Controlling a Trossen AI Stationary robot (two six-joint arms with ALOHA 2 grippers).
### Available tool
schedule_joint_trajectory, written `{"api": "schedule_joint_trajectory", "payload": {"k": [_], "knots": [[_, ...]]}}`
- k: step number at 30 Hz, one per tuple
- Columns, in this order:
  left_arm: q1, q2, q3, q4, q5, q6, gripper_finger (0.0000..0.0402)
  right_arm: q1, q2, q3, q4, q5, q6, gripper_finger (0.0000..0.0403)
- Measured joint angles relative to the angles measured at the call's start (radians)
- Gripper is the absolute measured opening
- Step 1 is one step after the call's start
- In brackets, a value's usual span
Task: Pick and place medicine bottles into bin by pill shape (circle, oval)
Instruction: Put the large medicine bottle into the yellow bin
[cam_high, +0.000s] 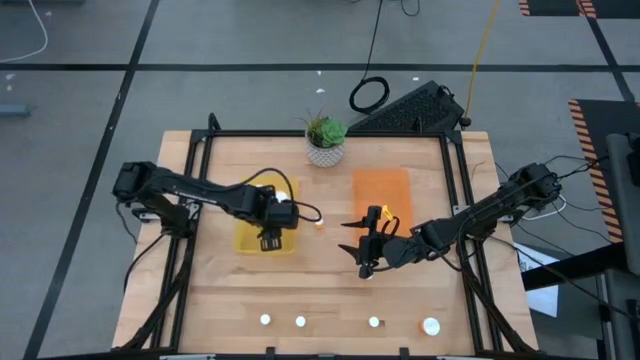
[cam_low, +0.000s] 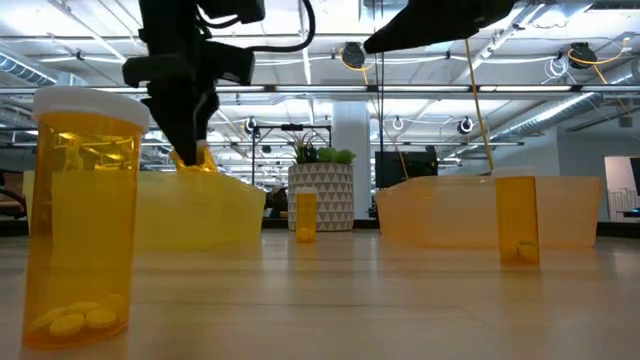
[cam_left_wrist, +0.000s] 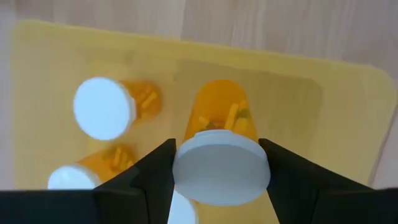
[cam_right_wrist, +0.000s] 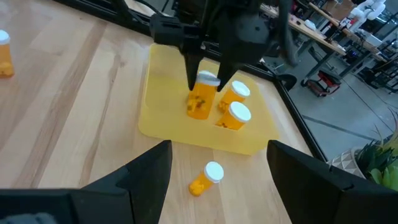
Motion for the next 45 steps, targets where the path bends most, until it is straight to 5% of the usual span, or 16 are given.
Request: {"api": "schedule_joint_trajectory", "payload": {"k": [12,25,33,45], "knots": [[-0.001,0.111,0.001,-0.002,-0.003,0.060,0.0219,0.000,0.000,0.000,0.004,0.000,-0.002,0.0258],[-0.001,0.109,0.001,0.025,-0.004,0.089,0.0282,0.003,0.000,0.000,0.004,-0.001,-0.002,0.0258],[-0.025,-0.017,0.003,-0.003,-0.006,0.021,0.0298,0.029,0.000,-0.001,0.006,-0.003,0.027,0.0258],[-0.207,-0.209,0.006,0.159,-0.252,-0.068,0.0298,0.221,-0.092,-0.002,-0.115,-0.056,0.403,0.0258]]}}
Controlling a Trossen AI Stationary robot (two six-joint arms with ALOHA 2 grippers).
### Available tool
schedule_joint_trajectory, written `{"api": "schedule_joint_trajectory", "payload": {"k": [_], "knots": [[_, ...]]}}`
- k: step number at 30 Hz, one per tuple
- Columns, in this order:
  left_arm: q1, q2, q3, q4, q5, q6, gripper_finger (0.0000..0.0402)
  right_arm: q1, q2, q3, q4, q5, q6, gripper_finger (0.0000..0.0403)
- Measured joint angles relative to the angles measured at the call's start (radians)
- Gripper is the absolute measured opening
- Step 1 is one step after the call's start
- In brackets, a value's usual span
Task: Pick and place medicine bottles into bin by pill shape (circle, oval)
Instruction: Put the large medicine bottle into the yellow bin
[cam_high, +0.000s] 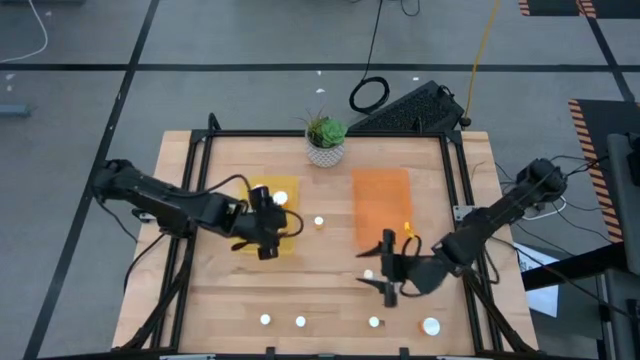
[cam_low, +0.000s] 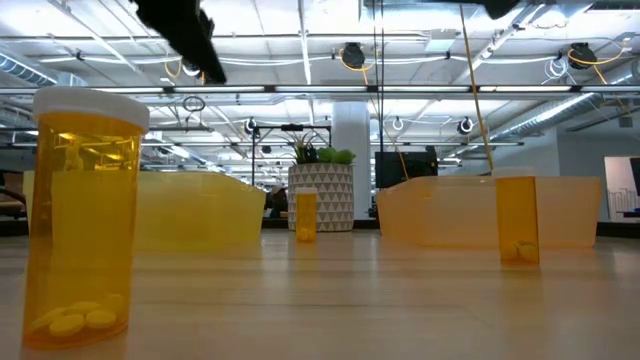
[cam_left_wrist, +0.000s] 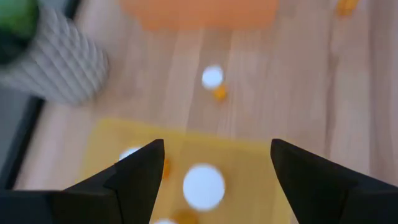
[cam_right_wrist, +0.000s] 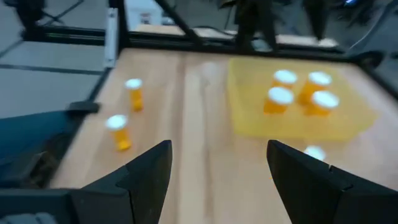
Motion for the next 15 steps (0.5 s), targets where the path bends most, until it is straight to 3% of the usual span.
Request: {"api": "schedule_joint_trajectory", "payload": {"k": [6,11,15], "knots": [[-0.076,0.000,0.000,0.104,-0.086,0.024,0.0298,0.093,-0.026,0.012,-0.186,-0.010,0.247,0.0258],[-0.099,0.007,-0.001,0.101,-0.081,0.028,0.0298,0.138,-0.027,0.085,-0.463,-0.168,0.513,0.0258],[-0.104,0.006,-0.001,0.105,-0.081,0.037,0.0298,0.184,-0.027,0.119,-0.571,-0.255,0.619,0.0258]]}}
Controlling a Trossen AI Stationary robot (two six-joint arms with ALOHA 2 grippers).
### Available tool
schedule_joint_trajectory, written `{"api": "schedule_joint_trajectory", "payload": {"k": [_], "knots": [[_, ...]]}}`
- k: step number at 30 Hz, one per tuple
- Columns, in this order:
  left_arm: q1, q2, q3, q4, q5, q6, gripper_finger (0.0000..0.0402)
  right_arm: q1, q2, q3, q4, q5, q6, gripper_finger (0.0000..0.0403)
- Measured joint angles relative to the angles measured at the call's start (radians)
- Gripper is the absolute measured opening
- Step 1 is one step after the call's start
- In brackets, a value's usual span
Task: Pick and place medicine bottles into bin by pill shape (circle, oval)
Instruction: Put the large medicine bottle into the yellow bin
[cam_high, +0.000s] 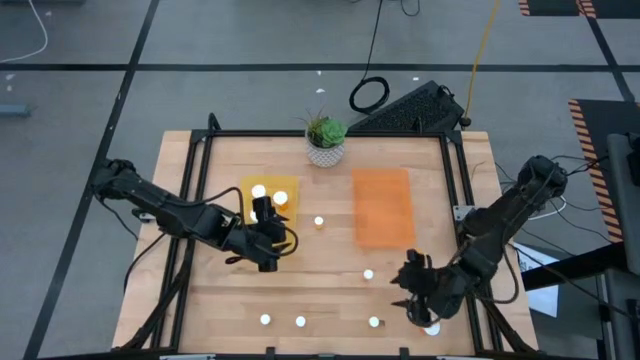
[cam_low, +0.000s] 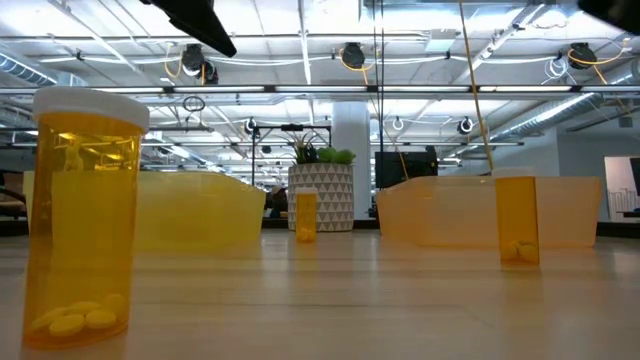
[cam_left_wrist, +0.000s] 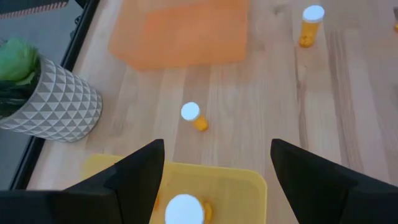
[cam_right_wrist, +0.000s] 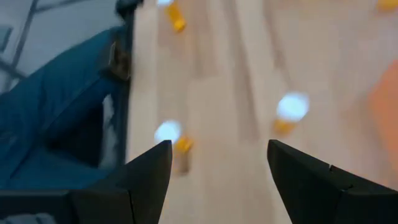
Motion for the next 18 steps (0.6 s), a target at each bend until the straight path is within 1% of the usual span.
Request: {"api": "schedule_joint_trajectory", "payload": {"k": [4,9,12,16,18], "knots": [[0.002,0.000,0.000,0.001,0.000,0.003,0.0298,0.057,-0.001,0.015,-0.045,-0.082,0.159,0.0258],[0.003,0.000,0.000,0.020,0.000,0.025,0.0298,0.152,-0.001,0.014,-0.105,-0.142,0.406,0.0258],[0.003,0.000,0.000,0.035,0.000,0.050,0.0298,0.197,-0.001,0.014,-0.107,-0.160,0.490,0.0258],[0.013,0.000,0.000,0.072,0.007,0.068,0.0298,0.232,0.016,0.014,-0.111,-0.168,0.558,0.0258],[0.021,0.000,0.000,0.084,0.018,0.078,0.0298,0.252,0.032,0.014,-0.131,-0.197,0.590,0.0258]]}}
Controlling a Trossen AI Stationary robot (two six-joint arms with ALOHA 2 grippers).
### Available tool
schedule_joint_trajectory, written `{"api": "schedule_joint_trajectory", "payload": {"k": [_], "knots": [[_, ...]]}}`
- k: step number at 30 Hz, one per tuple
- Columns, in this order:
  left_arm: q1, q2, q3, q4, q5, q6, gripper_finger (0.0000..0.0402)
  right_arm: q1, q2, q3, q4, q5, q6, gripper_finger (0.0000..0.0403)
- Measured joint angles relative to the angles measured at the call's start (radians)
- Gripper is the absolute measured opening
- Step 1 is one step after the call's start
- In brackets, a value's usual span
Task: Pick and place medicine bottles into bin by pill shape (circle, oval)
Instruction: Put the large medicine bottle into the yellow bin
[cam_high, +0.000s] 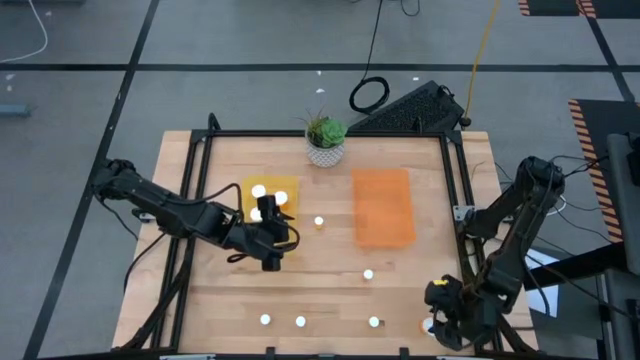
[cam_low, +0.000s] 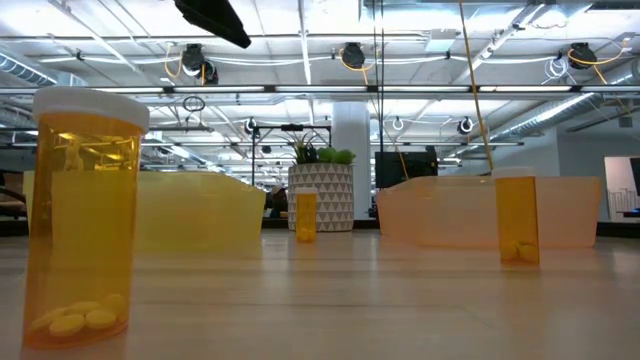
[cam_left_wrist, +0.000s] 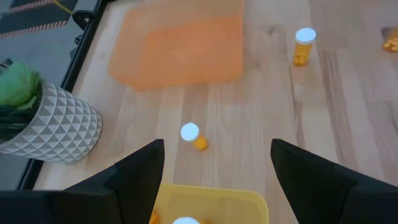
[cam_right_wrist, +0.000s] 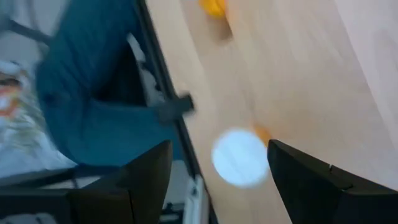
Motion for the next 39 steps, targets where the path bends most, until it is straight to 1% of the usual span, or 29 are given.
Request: {"api": "schedule_joint_trajectory", "payload": {"k": [3,9,14,20,23,26,32,34,39], "knots": [[0.012,0.000,0.000,0.001,0.011,0.015,0.0298,0.032,0.037,-0.001,-0.030,-0.045,0.027,0.0258],[0.041,0.000,0.000,0.002,0.013,0.022,0.0298,0.083,0.094,-0.001,-0.015,-0.044,0.061,0.0258],[0.057,0.000,0.000,0.002,0.036,0.022,0.0298,0.111,0.166,-0.001,-0.006,-0.044,0.016,0.0258],[0.059,0.000,-0.001,0.004,0.039,0.031,0.0298,0.119,0.229,-0.018,0.023,-0.045,-0.003,0.0255],[0.059,0.000,-0.001,0.014,0.039,0.032,0.0298,0.119,0.248,-0.042,0.078,-0.044,-0.025,0.0243],[0.059,0.000,-0.001,0.022,0.039,0.044,0.0298,0.115,0.255,-0.083,0.182,-0.035,-0.043,0.0223],[0.059,0.000,-0.001,0.026,0.039,0.048,0.0298,0.090,0.256,-0.176,0.332,0.065,-0.090,0.0180],[0.059,0.000,-0.001,0.026,0.039,0.048,0.0298,0.076,0.256,-0.203,0.365,0.092,-0.106,0.0170],[0.059,0.000,-0.001,0.030,0.039,0.048,0.0298,0.044,0.253,-0.238,0.385,0.109,-0.145,0.0159]]}}
